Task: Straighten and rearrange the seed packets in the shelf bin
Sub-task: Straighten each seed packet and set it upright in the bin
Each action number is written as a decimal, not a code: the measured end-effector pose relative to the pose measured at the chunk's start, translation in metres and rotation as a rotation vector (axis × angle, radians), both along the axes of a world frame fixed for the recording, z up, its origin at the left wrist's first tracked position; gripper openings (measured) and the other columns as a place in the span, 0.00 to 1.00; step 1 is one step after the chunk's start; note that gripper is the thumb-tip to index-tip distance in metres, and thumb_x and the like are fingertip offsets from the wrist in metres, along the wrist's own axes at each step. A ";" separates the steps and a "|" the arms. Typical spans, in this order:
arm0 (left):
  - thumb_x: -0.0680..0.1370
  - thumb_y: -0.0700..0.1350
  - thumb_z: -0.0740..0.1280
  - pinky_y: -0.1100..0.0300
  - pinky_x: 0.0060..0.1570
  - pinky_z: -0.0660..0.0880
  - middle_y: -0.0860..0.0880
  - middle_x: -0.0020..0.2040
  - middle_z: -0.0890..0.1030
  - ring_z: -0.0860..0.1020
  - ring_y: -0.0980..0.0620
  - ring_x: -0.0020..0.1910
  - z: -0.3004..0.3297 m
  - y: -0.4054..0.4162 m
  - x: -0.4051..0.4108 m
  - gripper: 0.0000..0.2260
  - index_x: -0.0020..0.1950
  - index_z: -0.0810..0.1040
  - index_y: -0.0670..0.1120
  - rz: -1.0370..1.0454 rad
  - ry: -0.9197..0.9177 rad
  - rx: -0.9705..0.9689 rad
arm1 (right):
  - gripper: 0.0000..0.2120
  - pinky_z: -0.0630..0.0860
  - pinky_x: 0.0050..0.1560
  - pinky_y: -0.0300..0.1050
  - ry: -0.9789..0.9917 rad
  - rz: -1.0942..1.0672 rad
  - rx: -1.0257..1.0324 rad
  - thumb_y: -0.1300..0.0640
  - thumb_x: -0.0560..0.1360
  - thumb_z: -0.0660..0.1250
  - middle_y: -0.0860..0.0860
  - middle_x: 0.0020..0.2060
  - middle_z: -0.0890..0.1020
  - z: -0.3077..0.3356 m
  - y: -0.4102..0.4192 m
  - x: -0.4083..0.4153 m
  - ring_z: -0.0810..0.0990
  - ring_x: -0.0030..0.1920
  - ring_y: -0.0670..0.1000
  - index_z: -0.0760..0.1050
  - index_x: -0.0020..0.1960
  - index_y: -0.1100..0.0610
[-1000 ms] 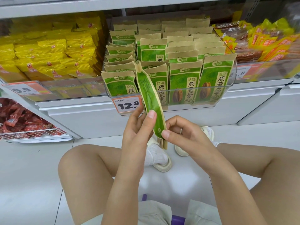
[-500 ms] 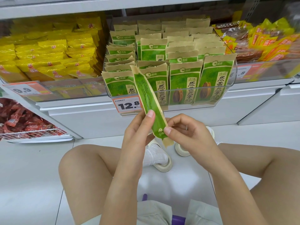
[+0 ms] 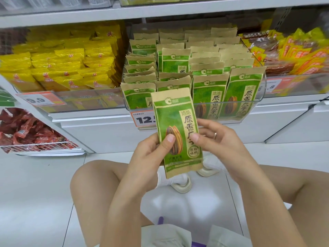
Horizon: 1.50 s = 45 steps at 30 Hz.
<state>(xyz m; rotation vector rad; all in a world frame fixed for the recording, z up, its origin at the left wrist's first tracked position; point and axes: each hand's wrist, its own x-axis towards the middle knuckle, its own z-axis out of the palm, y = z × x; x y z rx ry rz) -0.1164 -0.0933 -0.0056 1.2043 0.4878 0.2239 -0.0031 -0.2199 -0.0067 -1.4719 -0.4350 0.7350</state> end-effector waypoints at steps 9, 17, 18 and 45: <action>0.72 0.49 0.69 0.64 0.40 0.77 0.48 0.42 0.86 0.83 0.55 0.41 0.025 0.039 0.015 0.09 0.46 0.84 0.47 -0.201 -0.011 0.279 | 0.09 0.81 0.41 0.41 -0.086 0.341 -0.154 0.51 0.63 0.75 0.51 0.44 0.87 0.046 -0.001 0.051 0.85 0.44 0.49 0.84 0.44 0.48; 0.71 0.62 0.68 0.53 0.41 0.76 0.50 0.39 0.85 0.82 0.56 0.40 0.080 0.071 0.054 0.15 0.46 0.84 0.53 0.002 -0.082 0.684 | 0.13 0.79 0.32 0.35 -0.201 0.265 -0.049 0.54 0.60 0.72 0.52 0.40 0.86 0.103 0.027 0.089 0.84 0.36 0.47 0.82 0.44 0.56; 0.74 0.63 0.65 0.52 0.43 0.76 0.51 0.40 0.85 0.82 0.56 0.42 0.084 0.077 0.058 0.16 0.46 0.84 0.53 0.063 -0.087 0.759 | 0.12 0.79 0.33 0.34 -0.221 0.227 -0.036 0.54 0.61 0.72 0.52 0.40 0.86 0.109 0.030 0.094 0.84 0.36 0.47 0.81 0.44 0.56; 0.78 0.61 0.52 0.57 0.48 0.75 0.56 0.50 0.84 0.80 0.54 0.50 0.033 0.111 0.101 0.25 0.49 0.85 0.51 -0.063 0.148 1.433 | 0.12 0.63 0.28 0.29 -0.988 0.174 -0.484 0.49 0.70 0.74 0.31 0.21 0.73 0.084 0.113 0.154 0.72 0.28 0.31 0.72 0.34 0.43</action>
